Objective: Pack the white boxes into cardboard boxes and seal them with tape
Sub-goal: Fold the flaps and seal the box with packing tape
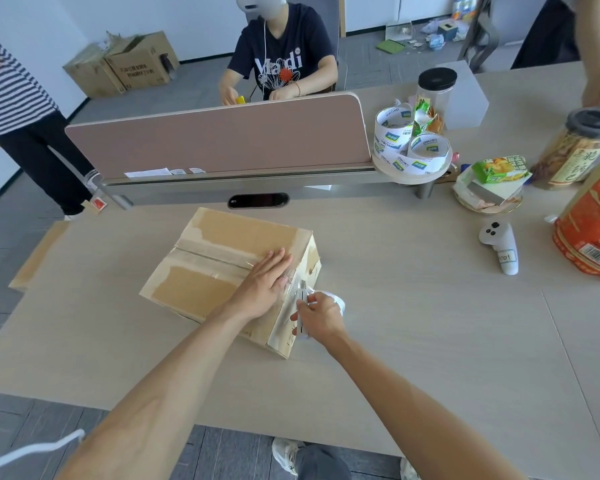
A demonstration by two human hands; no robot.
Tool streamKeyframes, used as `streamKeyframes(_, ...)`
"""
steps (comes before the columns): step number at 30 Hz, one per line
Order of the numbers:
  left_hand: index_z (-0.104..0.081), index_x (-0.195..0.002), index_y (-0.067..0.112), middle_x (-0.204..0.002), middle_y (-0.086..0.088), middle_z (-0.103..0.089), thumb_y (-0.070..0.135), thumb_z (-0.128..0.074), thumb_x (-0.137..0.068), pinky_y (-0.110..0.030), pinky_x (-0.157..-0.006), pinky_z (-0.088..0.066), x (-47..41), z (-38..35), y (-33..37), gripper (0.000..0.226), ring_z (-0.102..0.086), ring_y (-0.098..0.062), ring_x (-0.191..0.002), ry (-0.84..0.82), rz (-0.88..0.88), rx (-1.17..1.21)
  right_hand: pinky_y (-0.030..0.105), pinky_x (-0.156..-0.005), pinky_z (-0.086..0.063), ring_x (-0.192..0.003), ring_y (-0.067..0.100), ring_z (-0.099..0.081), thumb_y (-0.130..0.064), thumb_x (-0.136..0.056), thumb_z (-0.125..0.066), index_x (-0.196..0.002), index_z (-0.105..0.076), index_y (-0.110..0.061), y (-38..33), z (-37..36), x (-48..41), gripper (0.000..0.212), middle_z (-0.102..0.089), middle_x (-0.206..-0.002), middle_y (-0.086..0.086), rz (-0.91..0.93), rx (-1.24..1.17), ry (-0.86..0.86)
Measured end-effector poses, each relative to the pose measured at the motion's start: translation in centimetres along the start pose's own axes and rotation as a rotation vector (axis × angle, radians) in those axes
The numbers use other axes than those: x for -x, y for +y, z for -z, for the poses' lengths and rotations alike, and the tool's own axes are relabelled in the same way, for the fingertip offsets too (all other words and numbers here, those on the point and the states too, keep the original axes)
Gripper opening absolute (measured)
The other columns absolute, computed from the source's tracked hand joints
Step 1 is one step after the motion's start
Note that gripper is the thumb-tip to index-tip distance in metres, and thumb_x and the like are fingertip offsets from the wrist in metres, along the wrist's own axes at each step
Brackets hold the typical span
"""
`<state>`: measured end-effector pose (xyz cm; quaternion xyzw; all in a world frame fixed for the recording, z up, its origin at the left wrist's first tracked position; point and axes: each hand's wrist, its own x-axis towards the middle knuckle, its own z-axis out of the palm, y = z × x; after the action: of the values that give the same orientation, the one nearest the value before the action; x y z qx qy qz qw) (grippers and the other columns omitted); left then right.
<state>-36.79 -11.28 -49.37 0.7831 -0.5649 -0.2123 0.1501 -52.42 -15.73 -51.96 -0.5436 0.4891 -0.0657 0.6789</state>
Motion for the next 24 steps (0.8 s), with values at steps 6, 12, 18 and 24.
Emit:
streamKeyframes(6, -0.024, -0.152, 0.021, -0.161, 0.006, -0.009, 0.018, -0.038, -0.105, -0.019, -0.116, 0.004, 0.2, 0.1, 0.2, 0.049, -0.001, -0.011, -0.149, -0.012, 0.015, -0.003, 0.046, -0.082, -0.058, -0.072, 0.023, -0.073, -0.029, -0.095, -0.048, -0.100, -0.048, -0.019, 0.0, -0.3, -0.5, 0.011, -0.074, -0.072, -0.009, 0.010, 0.090, 0.005)
streamKeyframes(12, -0.023, -0.152, 0.022, -0.161, 0.007, -0.007, 0.019, -0.037, -0.105, -0.023, -0.118, 0.003, 0.3, 0.3, 0.5, 0.049, 0.001, -0.011, -0.149, -0.026, 0.023, -0.003, 0.032, -0.068, -0.057, -0.064, 0.018, -0.068, -0.023, -0.098, -0.046, -0.105, -0.050, -0.010, -0.1, 0.6, -0.2, 0.015, -0.072, -0.077, -0.005, 0.058, 0.168, -0.026)
streamKeyframes(18, -0.021, -0.153, 0.019, -0.162, 0.004, -0.007, 0.018, -0.036, -0.105, -0.015, -0.112, 0.007, 0.2, 0.4, 0.6, 0.050, 0.001, -0.012, -0.149, -0.027, 0.023, -0.034, 0.029, -0.066, -0.053, -0.077, 0.024, -0.070, -0.021, -0.097, -0.046, -0.105, -0.051, -0.009, 0.6, 0.8, 0.5, 0.015, -0.070, -0.074, -0.007, 0.088, 0.294, -0.094)
streamKeyframes(24, -0.020, -0.153, 0.020, -0.162, 0.005, -0.006, 0.018, -0.035, -0.105, -0.024, -0.118, 0.003, 0.3, 0.3, 0.7, 0.050, 0.001, -0.014, -0.150, -0.030, 0.025, -0.037, 0.028, -0.069, -0.053, -0.068, 0.018, -0.066, -0.021, -0.096, -0.047, -0.101, -0.051, -0.011, 1.0, 1.1, 1.8, 0.012, -0.076, -0.088, 0.001, 0.069, 0.338, -0.189)
